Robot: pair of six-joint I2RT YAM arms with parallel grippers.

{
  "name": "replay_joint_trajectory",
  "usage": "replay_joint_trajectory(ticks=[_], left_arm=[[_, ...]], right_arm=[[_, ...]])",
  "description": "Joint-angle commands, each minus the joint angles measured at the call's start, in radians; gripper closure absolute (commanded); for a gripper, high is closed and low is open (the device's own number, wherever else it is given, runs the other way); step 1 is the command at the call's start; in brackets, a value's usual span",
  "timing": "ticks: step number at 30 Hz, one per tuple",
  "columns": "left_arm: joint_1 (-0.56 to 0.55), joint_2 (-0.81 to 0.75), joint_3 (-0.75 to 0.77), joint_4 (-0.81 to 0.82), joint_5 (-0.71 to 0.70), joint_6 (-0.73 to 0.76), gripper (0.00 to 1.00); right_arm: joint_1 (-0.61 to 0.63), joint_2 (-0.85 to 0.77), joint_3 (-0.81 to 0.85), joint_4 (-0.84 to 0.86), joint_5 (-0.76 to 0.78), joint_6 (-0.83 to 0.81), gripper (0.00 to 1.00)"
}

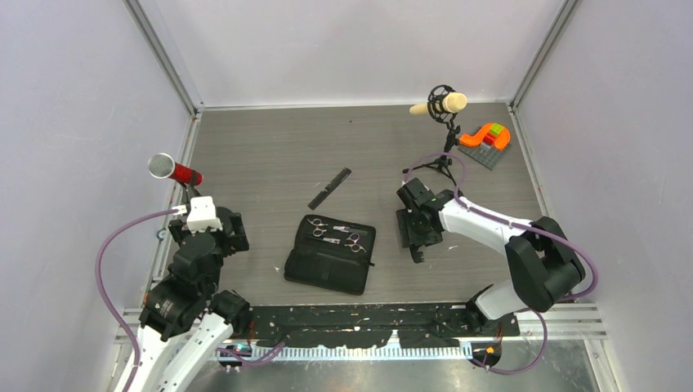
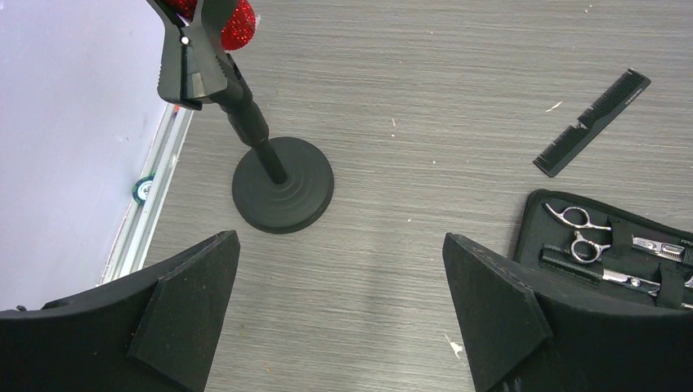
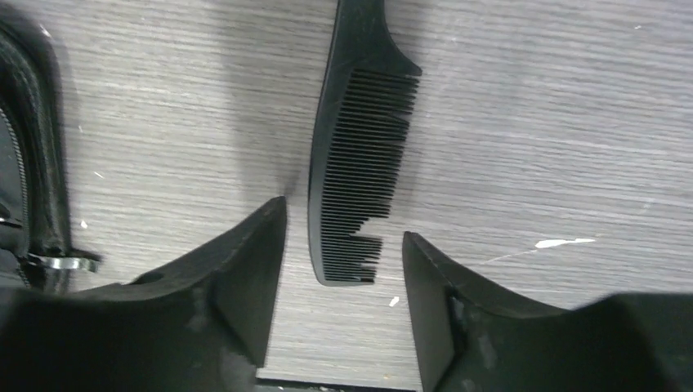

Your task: Sort the hair-cutting tools

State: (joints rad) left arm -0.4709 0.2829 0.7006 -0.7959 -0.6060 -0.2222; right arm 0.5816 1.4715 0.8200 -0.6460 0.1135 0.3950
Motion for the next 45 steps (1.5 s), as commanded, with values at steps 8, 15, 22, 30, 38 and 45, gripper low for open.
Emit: replay_joint_trajectory(ticks=[8,15,22,30,38,45], left_arm=[[0.005,-0.033,-0.007,0.056,0.012,0.015,0.00],[0.005,-0.046,-0.009,0.054,0.015,0.015,0.01],[0.005,-0.050,-0.010,0.055,0.014,0.015,0.01],[0.005,-0.047,-0.012,0.057,0.017,0.017,0.01],[0.005,-0.035,-0.012,0.060,0.029,0.018,0.01],[0.005,-0.020,-0.008,0.059,0.081,0.012,0.01]], right_arm=[[-0.060,0.063,0.156,-0.056,0.028,-0.022,0.33],[-0.109,0.158,0.182,-0.007,-0.053,-0.058,0.34],[-0.124,0.236,0.175,0.032,-0.086,-0.068,0.40],[-0.126,0.302,0.118,0.080,-0.135,-0.054,0.50],[-0.125,0.227,0.114,0.081,-0.126,-0.088,0.72],[-0.111,0.141,0.174,0.023,-0.124,-0.139,0.81]])
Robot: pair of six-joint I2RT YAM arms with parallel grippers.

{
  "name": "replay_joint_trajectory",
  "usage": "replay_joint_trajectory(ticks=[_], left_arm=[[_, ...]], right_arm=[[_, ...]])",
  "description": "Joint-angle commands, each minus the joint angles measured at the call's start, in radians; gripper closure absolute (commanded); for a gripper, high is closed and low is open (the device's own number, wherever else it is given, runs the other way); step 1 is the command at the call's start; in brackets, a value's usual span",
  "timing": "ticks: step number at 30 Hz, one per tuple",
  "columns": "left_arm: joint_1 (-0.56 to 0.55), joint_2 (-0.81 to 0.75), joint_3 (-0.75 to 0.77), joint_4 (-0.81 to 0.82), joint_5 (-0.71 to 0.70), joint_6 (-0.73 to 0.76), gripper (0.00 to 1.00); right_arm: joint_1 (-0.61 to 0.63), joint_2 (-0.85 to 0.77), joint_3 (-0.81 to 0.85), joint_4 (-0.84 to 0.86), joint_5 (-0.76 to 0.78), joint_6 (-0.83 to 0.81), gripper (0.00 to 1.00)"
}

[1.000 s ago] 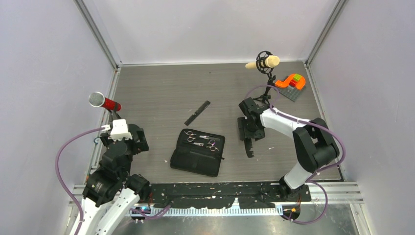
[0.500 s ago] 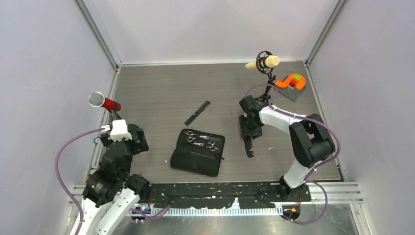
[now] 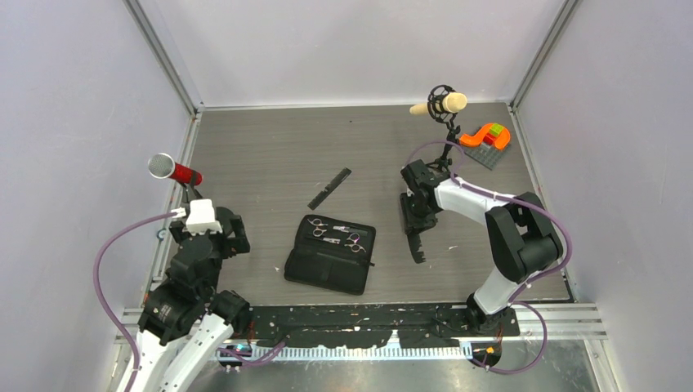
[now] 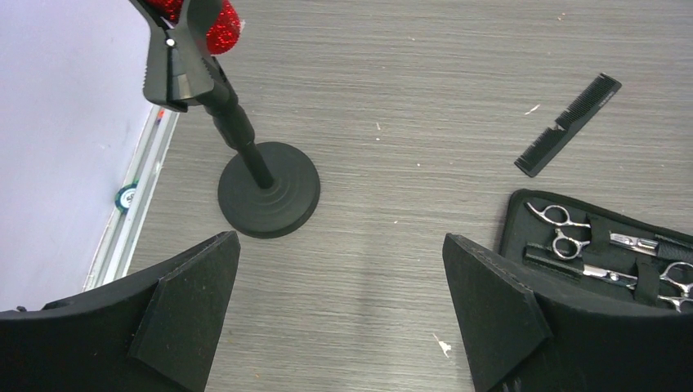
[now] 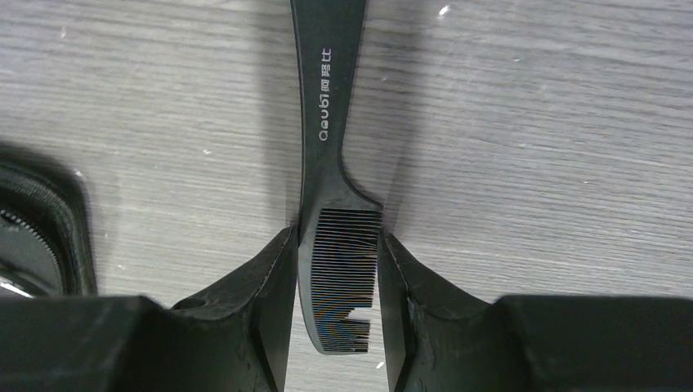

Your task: Sort the hair-cutting tools

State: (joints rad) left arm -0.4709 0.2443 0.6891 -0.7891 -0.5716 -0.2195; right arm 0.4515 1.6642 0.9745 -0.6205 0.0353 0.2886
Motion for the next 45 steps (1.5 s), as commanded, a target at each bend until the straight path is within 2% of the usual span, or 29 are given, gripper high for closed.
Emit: replay_joint_trajectory(ticks=[1,11,19,27,33,45], left_arm=[[0.005,0.027,0.009,0.049,0.067,0.004,0.01],[0.005,0.180,0.058,0.059,0.323,-0.168,0.01],[0.005,0.364,0.047,0.216,0.606,-0.300,0.01],[0.005,0.642,0.093,0.400,0.884,-0.439,0.10],[0.002,0.781,0.101,0.568,0.977,-0.536,0.12],[-0.008,0.983,0.151,0.675,1.022,-0.581,0.17]], right_arm=[[0.022,-0.069,0.025,-0.008,-0.046,-0.035,0.81],[0.054,-0.189,0.056,-0.046,-0.078,-0.080,0.83],[0.142,-0.258,0.083,-0.041,-0.104,-0.116,0.83],[0.272,-0.267,0.119,-0.020,-0.126,-0.127,0.83],[0.354,-0.254,0.154,-0.020,-0.129,-0.125,0.83],[0.440,-0.246,0.197,-0.018,-0.129,-0.115,0.83]])
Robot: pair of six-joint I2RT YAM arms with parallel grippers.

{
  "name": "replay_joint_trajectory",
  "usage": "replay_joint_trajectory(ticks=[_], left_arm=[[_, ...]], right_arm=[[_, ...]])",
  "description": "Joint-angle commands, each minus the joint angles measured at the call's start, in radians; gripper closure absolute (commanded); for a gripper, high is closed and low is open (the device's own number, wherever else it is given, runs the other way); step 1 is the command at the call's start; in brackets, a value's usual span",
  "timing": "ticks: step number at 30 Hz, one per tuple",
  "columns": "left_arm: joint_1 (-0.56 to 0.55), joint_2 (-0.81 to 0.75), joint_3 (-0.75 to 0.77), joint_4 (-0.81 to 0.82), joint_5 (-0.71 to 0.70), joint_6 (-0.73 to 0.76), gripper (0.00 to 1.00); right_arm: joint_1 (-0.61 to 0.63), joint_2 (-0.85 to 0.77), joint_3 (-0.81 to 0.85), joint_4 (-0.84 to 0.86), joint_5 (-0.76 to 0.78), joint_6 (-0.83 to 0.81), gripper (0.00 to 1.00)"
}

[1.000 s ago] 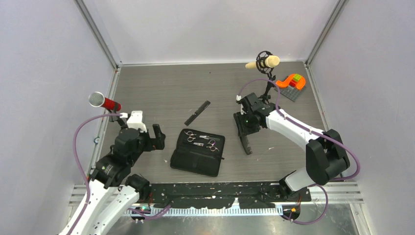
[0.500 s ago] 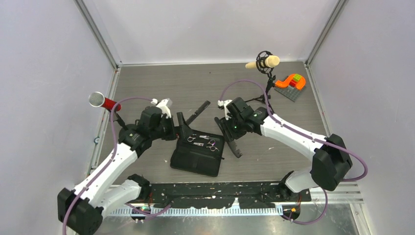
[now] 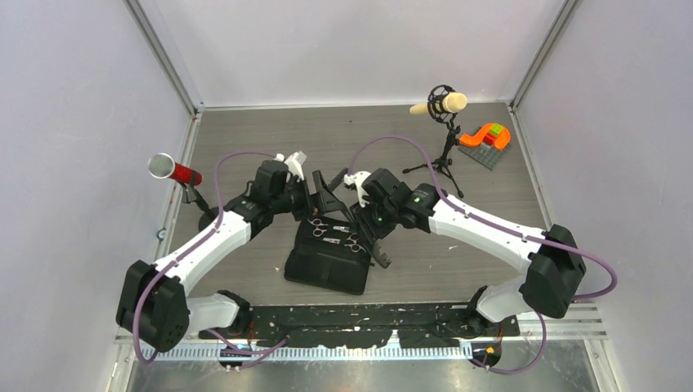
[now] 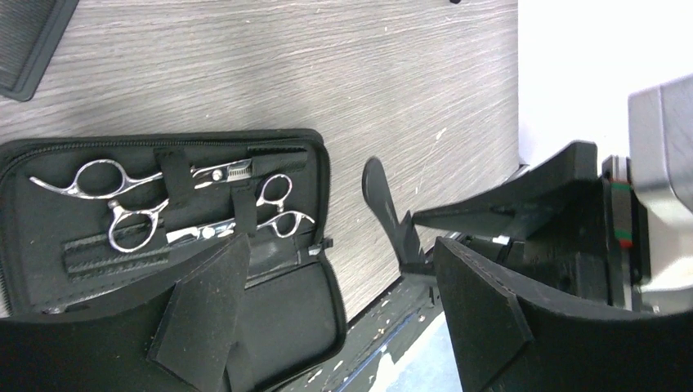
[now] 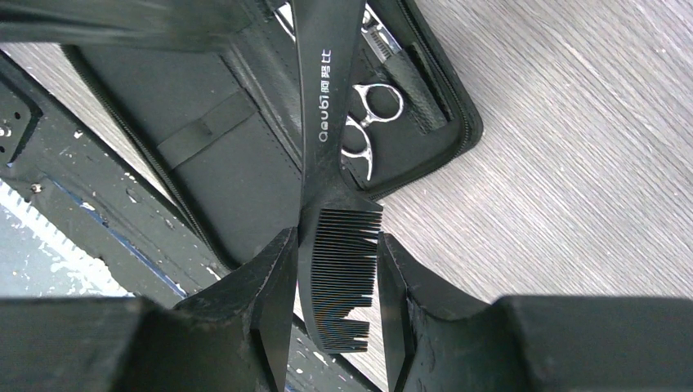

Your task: Sort the hair-cutting tools

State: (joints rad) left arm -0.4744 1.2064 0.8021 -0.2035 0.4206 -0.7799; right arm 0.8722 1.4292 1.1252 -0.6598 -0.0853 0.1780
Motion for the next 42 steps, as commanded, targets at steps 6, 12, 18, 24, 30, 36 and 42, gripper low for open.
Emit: replay_joint_trajectory(ticks=[6,12,18,24,30,36,42], left_arm=[[-0.006,0.073,0.032,0.134,0.047,-0.039,0.31],[-0.007,0.094,0.013,0.192,0.055,-0.061,0.52],[-0.007,0.062,-0.026,0.232,0.020,-0.074,0.75],[-0.006,0.010,-0.063,0.264,0.003,-0.100,0.97],[0.007,-0.080,-0.124,0.306,-0.047,-0.138,1.00],[0.040,-0.226,-0.237,0.385,-0.119,-0.191,1.00],[0.055,-0.399,-0.360,0.492,-0.218,-0.259,1.00]], right_arm=[[0.045,-0.010,0.058,0.022,-0.007,-0.003,0.83],[0.060,-0.008,0.068,0.026,-0.008,-0.002,0.83],[0.066,-0.013,0.066,0.035,-0.002,0.003,0.83],[0.068,-0.039,0.047,0.068,0.011,0.018,0.77],[0.067,-0.124,-0.023,0.173,0.071,0.076,0.39],[0.024,-0.289,-0.182,0.350,0.171,0.204,0.24],[-0.072,-0.471,-0.432,0.684,0.059,0.405,0.02]])
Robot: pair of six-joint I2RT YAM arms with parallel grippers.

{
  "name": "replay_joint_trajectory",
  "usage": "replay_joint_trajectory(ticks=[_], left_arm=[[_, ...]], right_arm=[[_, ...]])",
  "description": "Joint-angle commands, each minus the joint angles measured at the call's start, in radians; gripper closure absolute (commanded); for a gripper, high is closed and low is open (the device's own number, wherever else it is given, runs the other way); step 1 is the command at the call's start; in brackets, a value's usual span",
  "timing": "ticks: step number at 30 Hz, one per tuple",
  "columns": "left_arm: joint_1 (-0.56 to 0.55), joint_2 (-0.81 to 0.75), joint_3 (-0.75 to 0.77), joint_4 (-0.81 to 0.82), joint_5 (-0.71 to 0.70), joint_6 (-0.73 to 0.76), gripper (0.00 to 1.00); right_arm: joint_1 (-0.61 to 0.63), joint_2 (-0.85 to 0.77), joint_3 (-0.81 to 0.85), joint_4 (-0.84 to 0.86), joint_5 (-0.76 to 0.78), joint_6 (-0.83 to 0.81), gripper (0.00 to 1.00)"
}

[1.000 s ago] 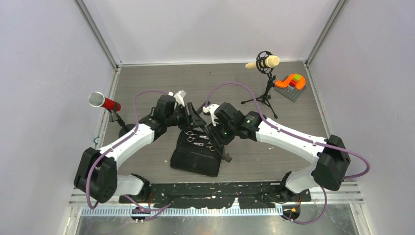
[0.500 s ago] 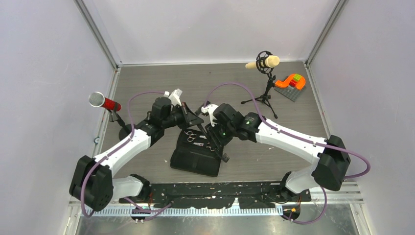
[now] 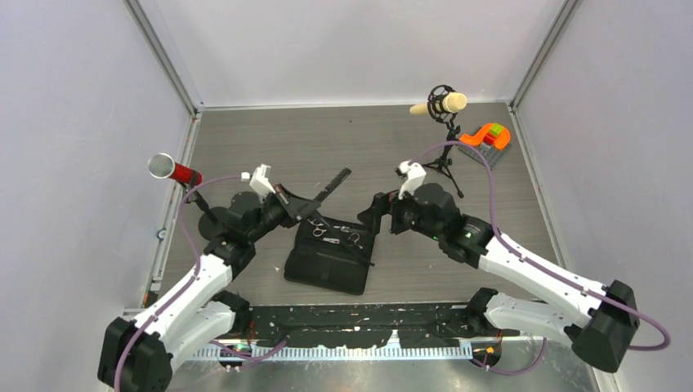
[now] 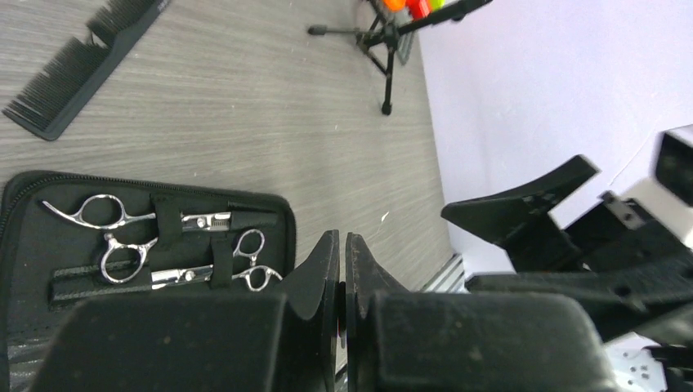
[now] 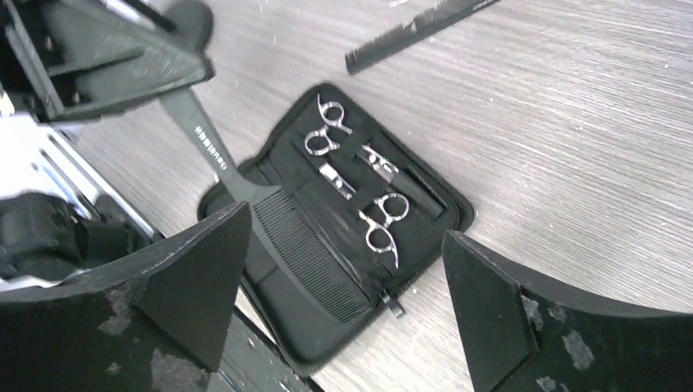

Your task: Sort the hair-cutting tools

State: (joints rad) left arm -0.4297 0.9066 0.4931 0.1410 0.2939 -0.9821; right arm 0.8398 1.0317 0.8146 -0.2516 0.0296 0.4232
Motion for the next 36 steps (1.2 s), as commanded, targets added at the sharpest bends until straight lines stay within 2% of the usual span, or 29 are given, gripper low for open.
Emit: replay_joint_trajectory(ticks=[1,5,13,29,31,33,35,36], left_arm=[[0.011,-0.131,-0.072,0.164,-0.110,-0.070,1.00],[0.012,-0.240,-0.137,0.224,-0.187,-0.127,1.00],[0.012,-0.391,-0.254,0.367,-0.322,-0.247,1.00],[0.012,-0.393,-0.326,0.508,-0.317,-0.387,1.00],[0.012,-0.389,-0.334,0.518,-0.317,-0.399,1.00],[0.012,-0.385,-0.339,0.528,-0.316,-0.407,1.00],[0.012,-0.380,-0.340,0.528,-0.310,-0.405,1.00],[0.012,-0.376,-0.339,0.526,-0.307,-0.402,1.00]], right_arm=[[-0.046,-0.097,-0.165,0.346,-0.069,0.173,0.01],[-0.052,-0.137,-0.268,0.507,-0.103,0.248,0.01],[-0.056,-0.150,-0.400,0.740,-0.111,0.372,0.18],[-0.129,-0.058,-0.505,1.075,-0.234,0.505,0.48],[-0.132,-0.038,-0.507,1.117,-0.251,0.512,0.54],[-0.134,-0.021,-0.514,1.151,-0.261,0.521,0.69],[-0.136,-0.011,-0.520,1.180,-0.268,0.528,0.76],[-0.139,-0.009,-0.522,1.186,-0.270,0.529,0.84]])
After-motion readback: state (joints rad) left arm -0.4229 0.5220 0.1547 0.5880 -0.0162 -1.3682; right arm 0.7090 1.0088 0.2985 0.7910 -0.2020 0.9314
